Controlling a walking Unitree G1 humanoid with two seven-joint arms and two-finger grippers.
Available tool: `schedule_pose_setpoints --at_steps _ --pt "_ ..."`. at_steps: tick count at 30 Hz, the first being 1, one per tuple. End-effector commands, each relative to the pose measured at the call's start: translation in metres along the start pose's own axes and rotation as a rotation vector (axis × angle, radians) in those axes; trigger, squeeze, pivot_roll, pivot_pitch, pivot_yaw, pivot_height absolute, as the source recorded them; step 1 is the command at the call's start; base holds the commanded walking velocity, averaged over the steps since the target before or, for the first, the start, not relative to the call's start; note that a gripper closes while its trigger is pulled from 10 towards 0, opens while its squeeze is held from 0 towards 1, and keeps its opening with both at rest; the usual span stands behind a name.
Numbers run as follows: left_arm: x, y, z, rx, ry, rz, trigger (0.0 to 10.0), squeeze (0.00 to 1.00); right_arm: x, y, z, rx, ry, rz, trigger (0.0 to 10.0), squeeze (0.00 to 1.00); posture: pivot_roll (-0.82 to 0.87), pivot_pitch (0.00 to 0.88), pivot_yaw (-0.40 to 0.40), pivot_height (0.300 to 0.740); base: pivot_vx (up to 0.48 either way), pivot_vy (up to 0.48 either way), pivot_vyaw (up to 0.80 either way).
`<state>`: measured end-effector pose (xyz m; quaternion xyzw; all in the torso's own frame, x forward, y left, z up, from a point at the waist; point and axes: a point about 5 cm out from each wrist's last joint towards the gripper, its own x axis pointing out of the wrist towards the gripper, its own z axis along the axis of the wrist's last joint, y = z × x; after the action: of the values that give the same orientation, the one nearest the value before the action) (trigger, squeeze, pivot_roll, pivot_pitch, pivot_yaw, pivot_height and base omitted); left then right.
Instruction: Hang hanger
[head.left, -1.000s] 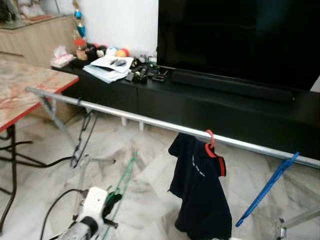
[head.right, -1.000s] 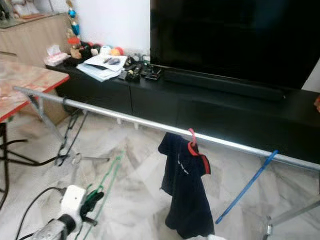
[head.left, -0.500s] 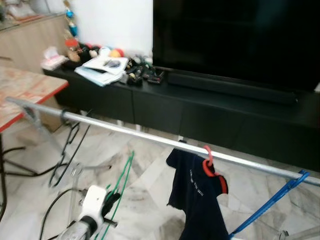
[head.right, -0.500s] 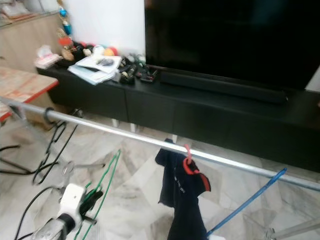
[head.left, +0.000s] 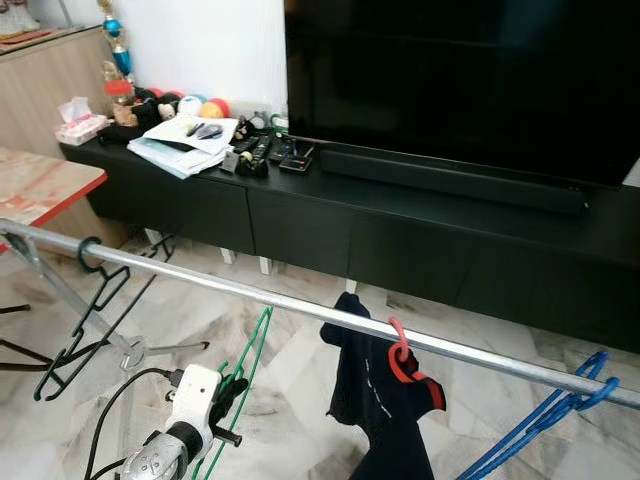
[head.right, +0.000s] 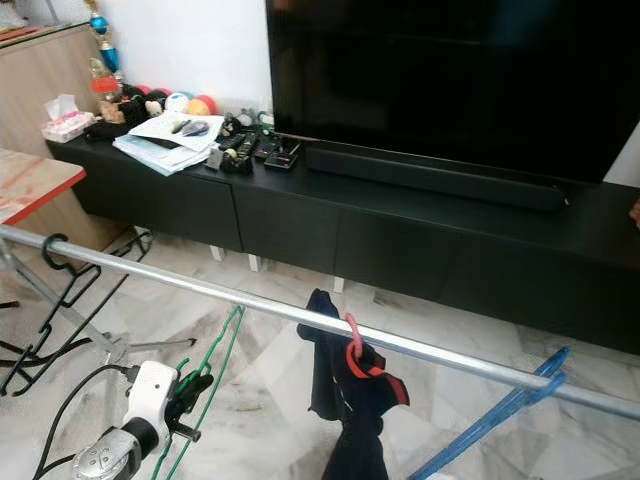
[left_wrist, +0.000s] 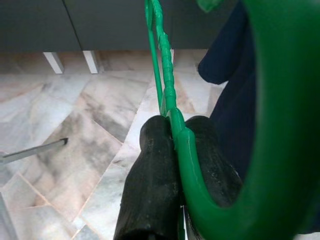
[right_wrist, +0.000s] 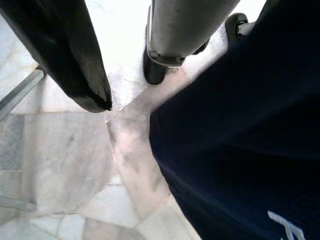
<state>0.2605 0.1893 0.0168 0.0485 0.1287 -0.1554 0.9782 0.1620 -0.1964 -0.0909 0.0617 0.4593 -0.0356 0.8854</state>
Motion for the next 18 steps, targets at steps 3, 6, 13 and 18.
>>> schedule_pose_setpoints --at_steps 3,6,13,18 --pt "0.010 0.001 0.012 0.016 -0.025 -0.028 10.0 0.00 -0.001 -0.003 -0.005 0.004 0.023 -0.008 10.0 0.00 0.05 0.042 0.022 0.740 0.000 0.000 0.00" --pt "0.020 0.000 0.028 0.064 -0.043 -0.118 10.0 0.00 -0.001 -0.003 -0.005 0.004 0.022 -0.009 10.0 0.00 0.05 0.041 0.023 0.740 0.000 0.000 0.00" --pt "0.028 0.003 0.042 0.150 -0.028 -0.230 10.0 0.00 -0.001 -0.003 -0.005 0.004 0.021 -0.010 10.0 0.00 0.05 0.039 0.025 0.740 0.000 0.000 0.00" --pt "0.036 0.012 0.057 0.165 -0.056 -0.192 10.0 0.00 -0.001 -0.003 -0.005 0.001 0.022 -0.009 10.0 0.00 0.05 0.034 0.024 0.740 0.000 0.000 0.00"
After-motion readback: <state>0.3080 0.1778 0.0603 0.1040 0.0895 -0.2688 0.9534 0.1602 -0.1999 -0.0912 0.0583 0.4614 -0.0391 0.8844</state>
